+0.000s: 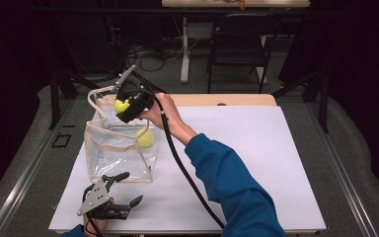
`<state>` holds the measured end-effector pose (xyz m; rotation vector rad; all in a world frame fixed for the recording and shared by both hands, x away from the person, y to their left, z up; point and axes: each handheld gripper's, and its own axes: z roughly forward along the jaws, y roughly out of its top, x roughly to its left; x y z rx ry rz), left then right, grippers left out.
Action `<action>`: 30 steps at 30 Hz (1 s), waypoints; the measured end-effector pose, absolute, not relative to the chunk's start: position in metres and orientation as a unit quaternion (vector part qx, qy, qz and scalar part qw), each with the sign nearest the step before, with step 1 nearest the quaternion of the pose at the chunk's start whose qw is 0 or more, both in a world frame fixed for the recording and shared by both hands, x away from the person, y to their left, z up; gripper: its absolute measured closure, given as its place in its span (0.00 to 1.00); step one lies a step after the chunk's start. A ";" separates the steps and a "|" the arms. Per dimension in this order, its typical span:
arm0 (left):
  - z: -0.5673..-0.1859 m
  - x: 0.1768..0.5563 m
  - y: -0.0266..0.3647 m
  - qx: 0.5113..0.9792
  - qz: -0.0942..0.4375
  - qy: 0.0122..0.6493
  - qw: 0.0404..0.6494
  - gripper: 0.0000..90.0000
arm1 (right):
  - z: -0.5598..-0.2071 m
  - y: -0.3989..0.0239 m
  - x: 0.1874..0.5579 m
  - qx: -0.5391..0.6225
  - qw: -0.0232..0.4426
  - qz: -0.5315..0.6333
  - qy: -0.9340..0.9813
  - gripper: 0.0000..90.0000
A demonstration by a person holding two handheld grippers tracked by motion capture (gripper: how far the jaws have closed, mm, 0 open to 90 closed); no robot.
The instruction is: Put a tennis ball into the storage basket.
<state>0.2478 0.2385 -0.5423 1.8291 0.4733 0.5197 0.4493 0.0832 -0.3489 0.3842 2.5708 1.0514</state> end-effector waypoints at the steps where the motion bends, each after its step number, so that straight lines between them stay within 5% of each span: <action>1: -0.542 0.248 0.238 0.775 0.221 0.201 0.557 0.18 | -0.349 0.083 0.450 0.135 0.168 0.370 0.904 0.29; 23: -0.542 0.248 0.239 0.775 0.222 0.200 0.557 0.18 | -0.359 0.089 0.457 0.143 0.164 0.355 0.909 0.28; 30: -0.542 0.247 0.239 0.774 0.222 0.202 0.558 0.18 | -0.359 0.086 0.456 0.157 0.162 0.359 0.906 0.12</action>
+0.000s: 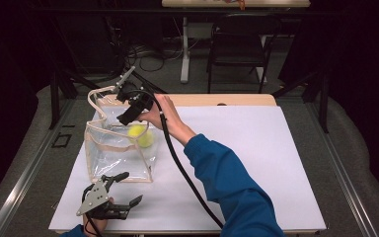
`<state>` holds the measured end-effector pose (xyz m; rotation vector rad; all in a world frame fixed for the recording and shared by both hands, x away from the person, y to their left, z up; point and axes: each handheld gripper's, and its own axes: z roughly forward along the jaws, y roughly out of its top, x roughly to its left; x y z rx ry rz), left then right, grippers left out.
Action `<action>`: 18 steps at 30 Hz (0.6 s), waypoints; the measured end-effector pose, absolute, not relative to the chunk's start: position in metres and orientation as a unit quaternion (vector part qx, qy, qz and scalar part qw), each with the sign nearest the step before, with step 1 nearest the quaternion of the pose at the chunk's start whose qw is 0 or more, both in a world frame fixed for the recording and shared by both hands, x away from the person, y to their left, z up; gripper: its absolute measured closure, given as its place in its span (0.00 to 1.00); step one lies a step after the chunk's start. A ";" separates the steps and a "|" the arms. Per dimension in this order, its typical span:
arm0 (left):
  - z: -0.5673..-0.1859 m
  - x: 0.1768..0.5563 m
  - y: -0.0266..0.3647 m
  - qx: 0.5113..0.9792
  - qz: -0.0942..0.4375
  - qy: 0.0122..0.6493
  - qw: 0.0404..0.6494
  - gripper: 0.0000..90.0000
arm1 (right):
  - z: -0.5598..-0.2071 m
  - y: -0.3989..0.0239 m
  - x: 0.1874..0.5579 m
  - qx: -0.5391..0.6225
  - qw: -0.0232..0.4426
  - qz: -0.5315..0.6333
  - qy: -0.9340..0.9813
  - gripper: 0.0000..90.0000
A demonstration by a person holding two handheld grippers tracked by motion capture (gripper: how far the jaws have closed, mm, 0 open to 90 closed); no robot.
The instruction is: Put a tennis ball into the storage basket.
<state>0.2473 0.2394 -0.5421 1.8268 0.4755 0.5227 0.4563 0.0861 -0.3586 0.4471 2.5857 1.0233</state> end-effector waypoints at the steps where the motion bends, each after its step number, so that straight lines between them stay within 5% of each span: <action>1: -0.542 0.247 0.239 0.774 0.222 0.201 0.558 0.18 | -0.358 0.084 0.456 0.157 0.158 0.362 0.905 0.10; 18: -0.543 0.249 0.237 0.776 0.218 0.204 0.556 0.18 | -0.349 0.031 0.448 0.166 0.106 0.408 0.892 0.00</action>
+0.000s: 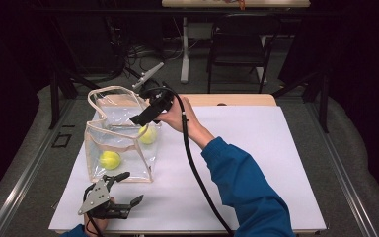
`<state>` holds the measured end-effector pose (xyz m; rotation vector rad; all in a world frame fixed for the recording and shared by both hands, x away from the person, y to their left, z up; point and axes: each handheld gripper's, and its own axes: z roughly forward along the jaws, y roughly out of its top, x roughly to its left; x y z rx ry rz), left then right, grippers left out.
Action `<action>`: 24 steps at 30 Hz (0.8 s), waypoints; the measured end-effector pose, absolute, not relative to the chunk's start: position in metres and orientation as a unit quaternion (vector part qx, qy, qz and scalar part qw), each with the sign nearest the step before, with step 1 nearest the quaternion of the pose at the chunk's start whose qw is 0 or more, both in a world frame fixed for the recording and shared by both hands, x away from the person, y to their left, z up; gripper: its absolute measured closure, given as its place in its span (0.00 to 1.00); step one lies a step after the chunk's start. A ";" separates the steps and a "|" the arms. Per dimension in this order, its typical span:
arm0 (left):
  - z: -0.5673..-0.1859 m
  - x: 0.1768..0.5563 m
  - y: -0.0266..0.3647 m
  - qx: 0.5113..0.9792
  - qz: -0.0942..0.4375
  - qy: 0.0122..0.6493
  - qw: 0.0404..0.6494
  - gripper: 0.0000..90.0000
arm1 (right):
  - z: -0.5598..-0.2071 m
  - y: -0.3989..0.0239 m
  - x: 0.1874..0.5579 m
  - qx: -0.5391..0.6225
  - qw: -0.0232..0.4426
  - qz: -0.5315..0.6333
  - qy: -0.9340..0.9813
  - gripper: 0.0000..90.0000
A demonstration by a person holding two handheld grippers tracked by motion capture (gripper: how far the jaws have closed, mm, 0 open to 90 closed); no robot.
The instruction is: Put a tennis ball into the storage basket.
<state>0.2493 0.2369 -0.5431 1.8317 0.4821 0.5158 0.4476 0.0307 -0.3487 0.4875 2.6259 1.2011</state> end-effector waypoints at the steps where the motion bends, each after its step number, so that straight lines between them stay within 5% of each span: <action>1: -0.543 0.249 0.237 0.775 0.220 0.206 0.555 0.18 | -0.348 0.028 0.447 0.168 0.107 0.409 0.891 0.00; 24: -0.543 0.247 0.235 0.779 0.222 0.200 0.551 0.18 | -0.356 -0.040 0.423 0.192 0.120 0.418 0.880 0.00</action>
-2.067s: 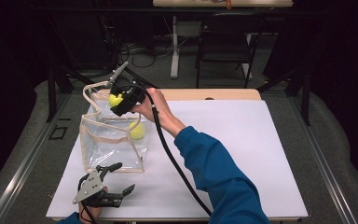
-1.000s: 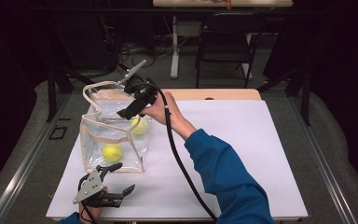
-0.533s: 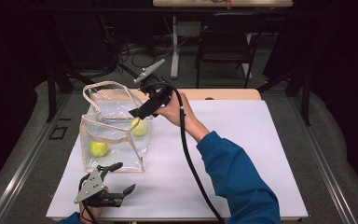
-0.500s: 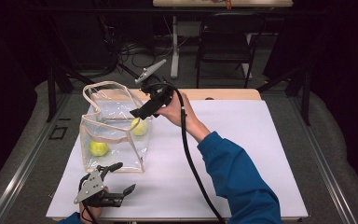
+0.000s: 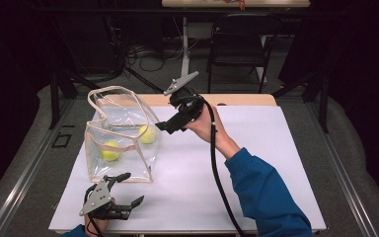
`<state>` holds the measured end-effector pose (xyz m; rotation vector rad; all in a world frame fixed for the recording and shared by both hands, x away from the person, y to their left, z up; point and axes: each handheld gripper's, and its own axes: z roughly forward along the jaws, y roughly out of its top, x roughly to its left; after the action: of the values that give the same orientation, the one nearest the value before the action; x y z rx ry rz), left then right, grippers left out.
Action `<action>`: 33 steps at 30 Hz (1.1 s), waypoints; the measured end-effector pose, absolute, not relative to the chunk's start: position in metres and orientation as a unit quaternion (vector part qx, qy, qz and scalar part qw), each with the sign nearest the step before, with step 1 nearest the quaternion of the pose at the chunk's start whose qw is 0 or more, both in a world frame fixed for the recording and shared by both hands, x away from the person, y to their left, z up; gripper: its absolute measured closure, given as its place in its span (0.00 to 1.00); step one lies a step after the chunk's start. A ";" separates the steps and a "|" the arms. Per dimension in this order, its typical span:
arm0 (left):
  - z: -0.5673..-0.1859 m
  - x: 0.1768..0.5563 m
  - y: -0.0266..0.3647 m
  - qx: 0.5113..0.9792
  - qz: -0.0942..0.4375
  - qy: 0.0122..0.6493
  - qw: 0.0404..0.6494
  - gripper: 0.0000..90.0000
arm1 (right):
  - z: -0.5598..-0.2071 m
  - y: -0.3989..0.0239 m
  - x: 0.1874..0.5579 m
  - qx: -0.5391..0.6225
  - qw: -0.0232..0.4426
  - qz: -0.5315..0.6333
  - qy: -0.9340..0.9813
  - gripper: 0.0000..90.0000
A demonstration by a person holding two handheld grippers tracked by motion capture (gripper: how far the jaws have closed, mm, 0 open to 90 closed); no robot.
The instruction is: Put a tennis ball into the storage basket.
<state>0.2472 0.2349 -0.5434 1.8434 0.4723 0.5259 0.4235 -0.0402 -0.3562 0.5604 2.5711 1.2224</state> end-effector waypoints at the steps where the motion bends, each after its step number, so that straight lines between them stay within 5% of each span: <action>1: -0.543 0.247 0.235 0.780 0.223 0.198 0.550 0.18 | -0.357 -0.043 0.422 0.192 0.121 0.416 0.880 0.00; 33: -0.543 0.247 0.234 0.779 0.224 0.198 0.551 0.18 | -0.398 -0.110 0.394 0.233 0.122 0.418 0.870 0.00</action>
<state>0.2467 0.2341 -0.5434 1.8439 0.4686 0.5306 0.3943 -0.1102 -0.3977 0.6816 2.5381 1.2195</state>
